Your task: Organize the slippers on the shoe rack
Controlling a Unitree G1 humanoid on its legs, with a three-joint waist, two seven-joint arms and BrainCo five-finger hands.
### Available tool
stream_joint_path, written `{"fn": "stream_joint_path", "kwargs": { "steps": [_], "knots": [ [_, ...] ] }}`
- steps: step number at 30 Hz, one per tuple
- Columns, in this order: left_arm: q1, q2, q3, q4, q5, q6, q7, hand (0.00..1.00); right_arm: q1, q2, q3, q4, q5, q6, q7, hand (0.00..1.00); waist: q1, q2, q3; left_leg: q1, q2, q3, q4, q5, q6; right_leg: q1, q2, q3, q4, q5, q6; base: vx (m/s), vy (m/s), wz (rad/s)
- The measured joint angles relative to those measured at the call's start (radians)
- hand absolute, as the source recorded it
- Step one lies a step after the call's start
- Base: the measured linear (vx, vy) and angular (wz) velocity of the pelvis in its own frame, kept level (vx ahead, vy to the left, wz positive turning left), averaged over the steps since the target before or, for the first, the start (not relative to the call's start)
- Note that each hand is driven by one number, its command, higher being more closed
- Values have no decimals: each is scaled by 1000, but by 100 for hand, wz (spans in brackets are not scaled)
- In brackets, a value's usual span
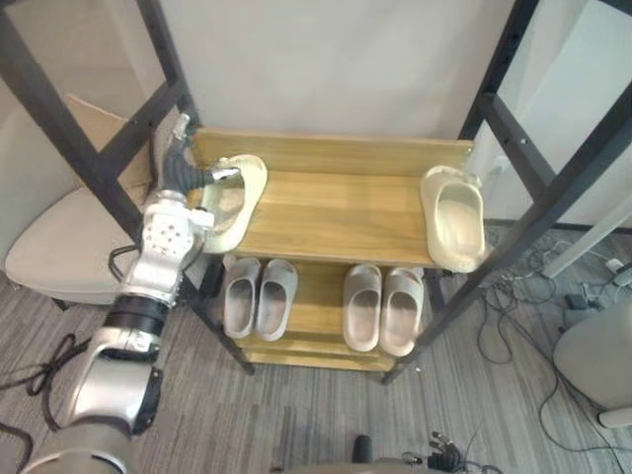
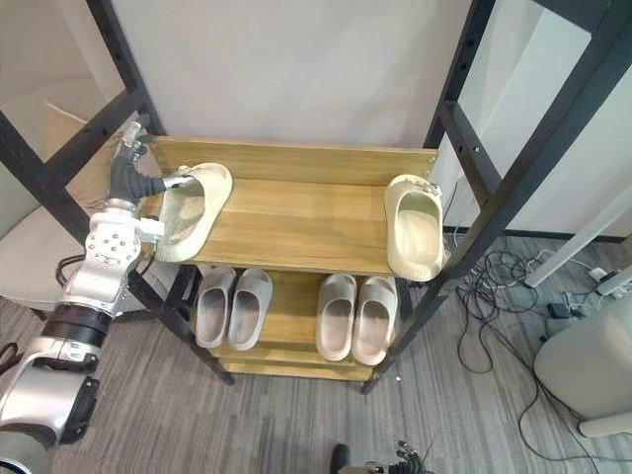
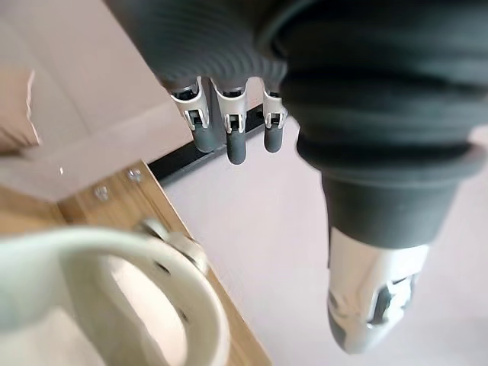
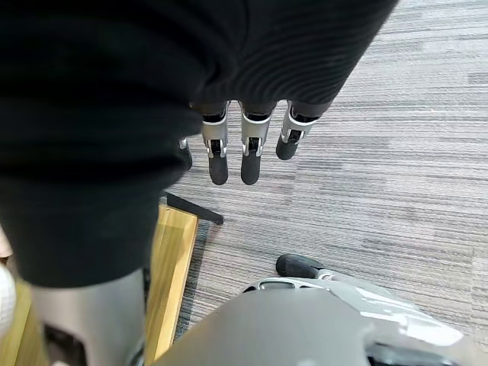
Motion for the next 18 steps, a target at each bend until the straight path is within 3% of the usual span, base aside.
{"fn": "stream_joint_path", "kwargs": {
  "steps": [6,18],
  "knots": [
    [-45,15,0,84,22,22,-4,0,0,3,-19,-1,15,-5,1,0,-2,7,17,-1,0,2,0,0,0,-6,1,9,0,2,-2,-15,-13,-5],
    [-91,72,-43,196,240,44,-26,0,9,3,-21,-28,37,-16,1,0,-8,14,31,-17,4,6,5,-1,-1,-23,7,19,0,8,-8,-25,-21,-2]
  ]
}}
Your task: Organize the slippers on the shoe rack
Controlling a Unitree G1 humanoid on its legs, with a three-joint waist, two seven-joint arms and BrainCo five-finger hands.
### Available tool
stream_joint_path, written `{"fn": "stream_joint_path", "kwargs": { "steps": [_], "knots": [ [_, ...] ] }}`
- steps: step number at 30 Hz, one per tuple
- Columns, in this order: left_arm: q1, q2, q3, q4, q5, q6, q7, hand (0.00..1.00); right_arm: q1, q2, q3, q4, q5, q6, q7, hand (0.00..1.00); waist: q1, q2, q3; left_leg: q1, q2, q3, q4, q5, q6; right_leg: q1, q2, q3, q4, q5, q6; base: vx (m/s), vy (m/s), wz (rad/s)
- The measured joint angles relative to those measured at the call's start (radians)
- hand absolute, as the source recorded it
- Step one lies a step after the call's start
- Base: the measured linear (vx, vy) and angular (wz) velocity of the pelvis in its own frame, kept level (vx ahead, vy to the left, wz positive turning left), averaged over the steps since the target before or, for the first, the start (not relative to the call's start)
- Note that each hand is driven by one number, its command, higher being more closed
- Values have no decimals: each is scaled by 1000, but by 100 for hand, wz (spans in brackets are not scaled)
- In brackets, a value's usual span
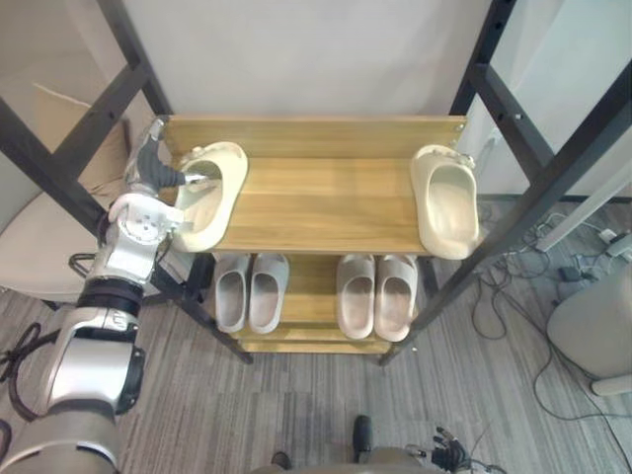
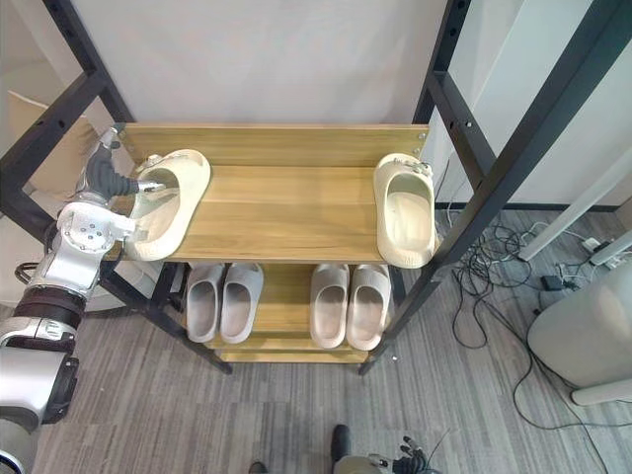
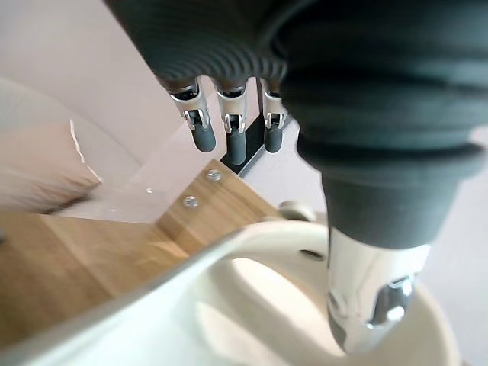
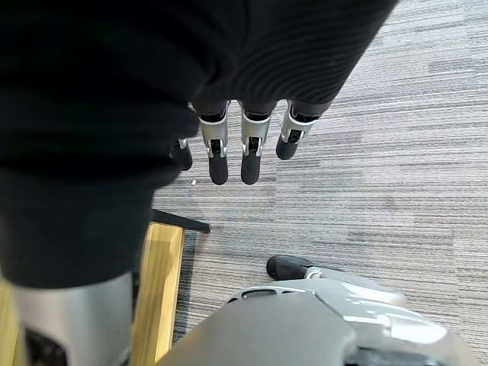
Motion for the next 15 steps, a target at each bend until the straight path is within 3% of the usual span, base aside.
{"fn": "stream_joint_path", "kwargs": {
  "steps": [1,8,15],
  "knots": [
    [0,6,-3,7,18,0,-6,100,4,0,1,-7,0,-1,0,0,-2,0,0,0,0,0,0,0,0,0,0,0,0,0,0,-37,-29,-1],
    [-35,21,-42,63,114,20,-29,100,18,-3,17,-17,7,-21,2,0,-8,1,1,-2,0,2,1,0,0,-6,0,4,5,1,-1,-29,-20,-1],
    [-60,39,-60,75,114,20,-37,100,28,-6,27,-50,13,-21,17,0,-23,5,3,-7,0,14,0,0,0,-21,0,15,14,0,-1,-26,-19,-5]
  ]
}}
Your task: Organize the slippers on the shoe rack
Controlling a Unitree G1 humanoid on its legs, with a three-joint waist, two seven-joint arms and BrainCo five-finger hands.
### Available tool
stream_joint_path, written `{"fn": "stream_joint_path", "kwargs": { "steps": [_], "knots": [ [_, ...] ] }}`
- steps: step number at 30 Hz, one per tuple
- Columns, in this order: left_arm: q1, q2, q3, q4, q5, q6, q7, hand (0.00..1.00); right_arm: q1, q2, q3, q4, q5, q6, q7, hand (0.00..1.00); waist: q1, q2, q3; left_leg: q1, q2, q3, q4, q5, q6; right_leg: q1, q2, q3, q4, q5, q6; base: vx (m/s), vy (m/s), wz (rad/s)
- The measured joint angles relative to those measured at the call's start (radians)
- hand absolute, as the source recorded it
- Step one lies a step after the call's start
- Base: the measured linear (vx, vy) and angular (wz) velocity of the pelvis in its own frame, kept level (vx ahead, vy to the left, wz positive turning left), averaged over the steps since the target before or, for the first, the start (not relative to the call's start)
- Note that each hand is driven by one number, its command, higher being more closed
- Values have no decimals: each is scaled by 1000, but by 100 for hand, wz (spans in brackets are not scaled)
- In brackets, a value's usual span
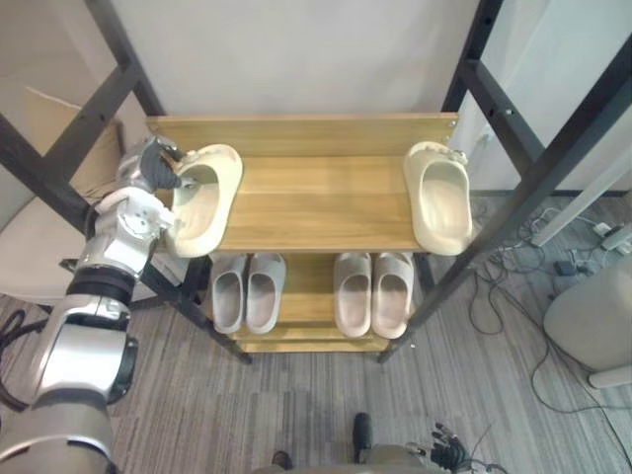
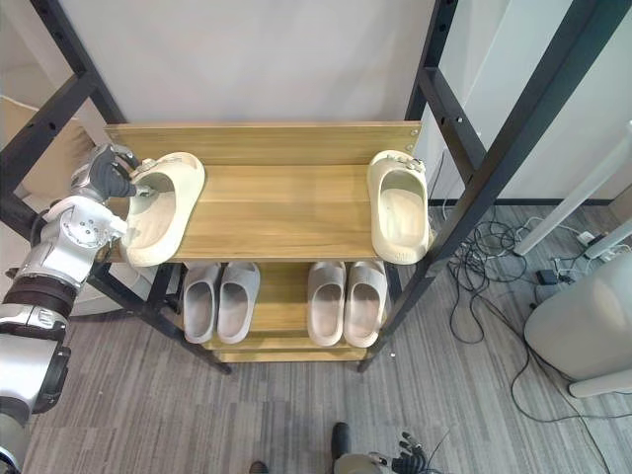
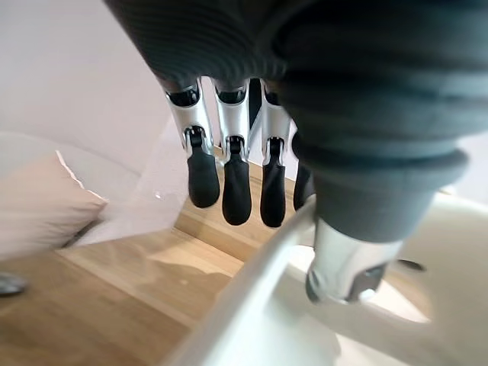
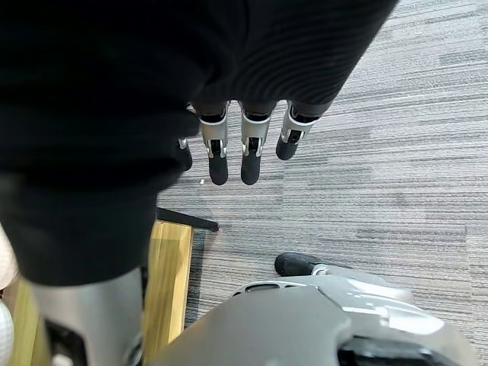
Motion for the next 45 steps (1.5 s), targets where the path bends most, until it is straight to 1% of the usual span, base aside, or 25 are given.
{"fn": "stream_joint_path", "kwargs": {
  "steps": [3,8,10,14,17,21,23,25,31,35,39,42,45],
  "knots": [
    [0,0,-2,0,0,0,-1,100,0,-3,8,-1,23,0,2,0,-3,0,0,-2,0,8,0,0,0,-8,0,9,5,0,0,-24,-19,-8],
    [-10,-3,-2,0,-5,0,0,100,0,-2,8,-4,24,0,2,0,-19,0,0,-2,-1,12,0,0,0,-13,0,14,10,0,0,-32,-22,-3],
    [-17,-15,-1,-1,-22,0,2,100,1,-1,8,-5,25,1,2,0,-20,1,0,0,-1,14,0,0,0,-12,0,15,12,0,0,-34,-21,-2],
    [-18,-62,2,-6,-43,2,9,100,1,0,7,-5,25,2,2,0,-20,1,1,4,-2,17,0,0,0,-11,-1,18,13,0,0,-32,-18,-2],
    [-19,-104,1,-17,-49,9,27,100,1,1,6,-7,25,2,2,0,-24,3,2,5,-3,19,0,0,0,-11,-2,20,14,0,0,-12,-6,-1],
    [-41,-164,1,-31,-63,17,28,100,1,3,4,-15,26,4,1,0,-27,13,8,5,-6,18,0,0,0,-11,-5,19,15,1,1,0,0,0],
    [-55,-195,1,-30,-72,18,34,100,1,2,-2,-23,25,8,0,0,-34,21,12,5,-8,19,0,0,0,-11,-7,20,15,1,2,0,0,0],
    [-63,-213,0,-21,-82,18,45,100,0,3,-13,-27,25,10,0,0,-45,27,15,7,-9,24,0,0,0,-13,-7,25,14,2,2,-22,-17,-7],
    [-107,-267,1,28,-141,27,46,100,-1,9,-33,-26,26,13,-21,0,-56,35,20,6,-9,46,-1,0,0,-24,-4,46,14,9,1,-31,-23,-10],
    [-137,-303,20,61,-186,42,53,100,-3,8,-42,-26,32,17,-28,0,-56,45,25,4,-12,62,-2,0,0,-28,-3,64,-2,26,1,-41,-21,-13],
    [-138,-346,31,63,-201,43,69,100,-4,10,-62,-26,34,24,-35,0,-65,55,25,5,-11,63,-3,0,0,-28,-4,66,-4,27,1,-38,-29,-2],
    [-146,-373,44,66,-219,45,74,100,-4,10,-64,-26,34,27,-38,0,-66,56,25,4,-11,63,-6,1,0,-25,-4,65,-14,30,0,-21,-23,0],
    [-153,-408,45,67,-239,47,84,100,-4,10,-71,-26,35,28,-40,0,-66,62,24,4,-11,59,-9,1,1,-24,-6,54,-14,32,2,-15,-28,4]
  ]
}}
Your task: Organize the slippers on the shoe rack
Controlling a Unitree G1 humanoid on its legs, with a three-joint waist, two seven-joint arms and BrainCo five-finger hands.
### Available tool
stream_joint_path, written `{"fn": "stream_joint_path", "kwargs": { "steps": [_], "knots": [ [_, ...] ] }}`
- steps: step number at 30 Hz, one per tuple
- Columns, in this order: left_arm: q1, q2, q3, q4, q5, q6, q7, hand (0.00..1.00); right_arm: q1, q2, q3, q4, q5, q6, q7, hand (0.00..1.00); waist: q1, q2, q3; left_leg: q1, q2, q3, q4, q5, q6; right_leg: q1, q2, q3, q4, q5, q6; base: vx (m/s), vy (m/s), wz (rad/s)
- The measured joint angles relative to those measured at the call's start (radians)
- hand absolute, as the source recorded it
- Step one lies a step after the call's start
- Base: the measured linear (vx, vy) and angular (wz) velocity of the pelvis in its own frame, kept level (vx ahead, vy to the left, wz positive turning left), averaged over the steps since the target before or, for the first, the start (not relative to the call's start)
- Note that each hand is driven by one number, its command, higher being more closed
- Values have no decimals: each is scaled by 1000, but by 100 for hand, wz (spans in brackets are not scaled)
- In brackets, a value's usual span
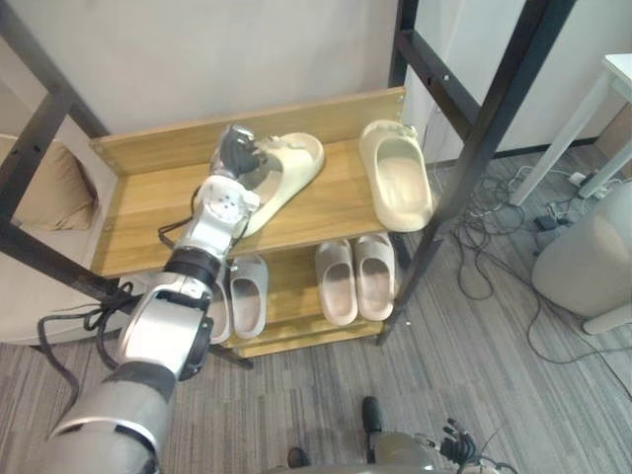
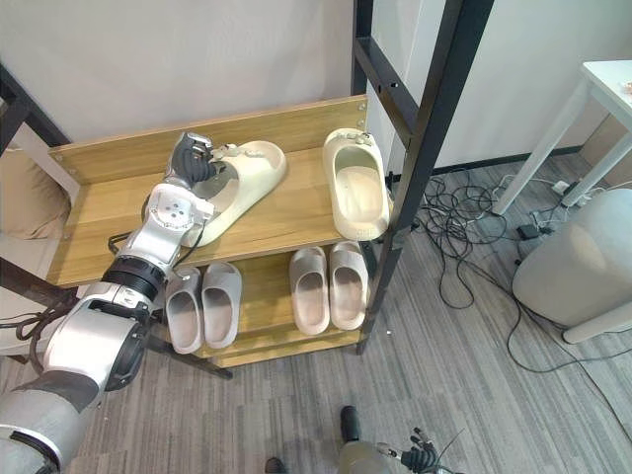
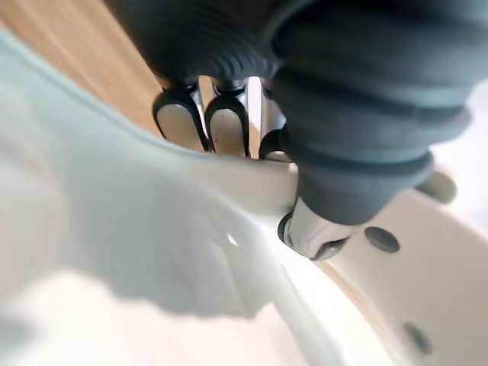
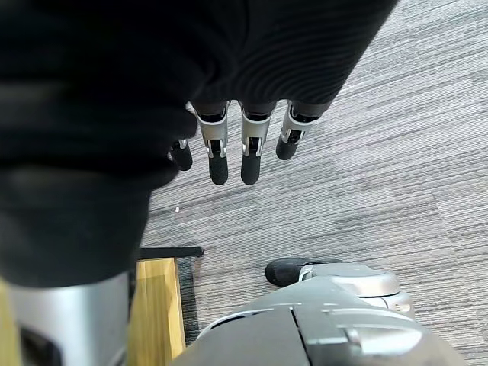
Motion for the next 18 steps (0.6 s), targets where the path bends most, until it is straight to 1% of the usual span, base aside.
{"fn": "stream_joint_path", "kwargs": {
  "steps": [2,3,6,10,13,18],
  "knots": [
    [-2,-24,0,0,-1,0,1,100,0,-1,0,0,1,1,0,0,-2,3,0,2,-1,-6,-2,0,0,5,-1,-8,0,0,0,0,-19,10],
    [-5,-33,0,0,-1,0,1,0,-1,-1,0,0,1,1,0,0,-3,3,0,3,-1,-11,-2,0,0,8,-2,-11,-1,0,0,2,-20,16],
    [-10,-59,0,1,-18,1,3,0,-6,-2,0,7,1,2,0,0,-3,3,0,2,-4,-26,-6,3,4,13,-4,-30,-1,-1,1,-11,-26,14],
    [-11,-71,7,3,-37,3,6,0,-12,-2,0,14,2,3,0,0,-5,3,0,2,-8,-28,-6,4,5,14,-8,-33,-1,-1,1,-5,-5,1],
    [-17,-86,29,20,-39,10,7,0,-14,-3,0,22,8,3,0,0,-5,3,0,2,-9,-33,-6,5,7,16,-9,-36,-1,-1,1,-27,-26,4],
    [-17,-101,31,28,-39,15,7,0,-18,-4,1,27,11,5,0,0,-10,3,0,4,-10,-53,-6,9,10,26,-12,-51,-3,-1,2,-39,-34,10]
  ]
}}
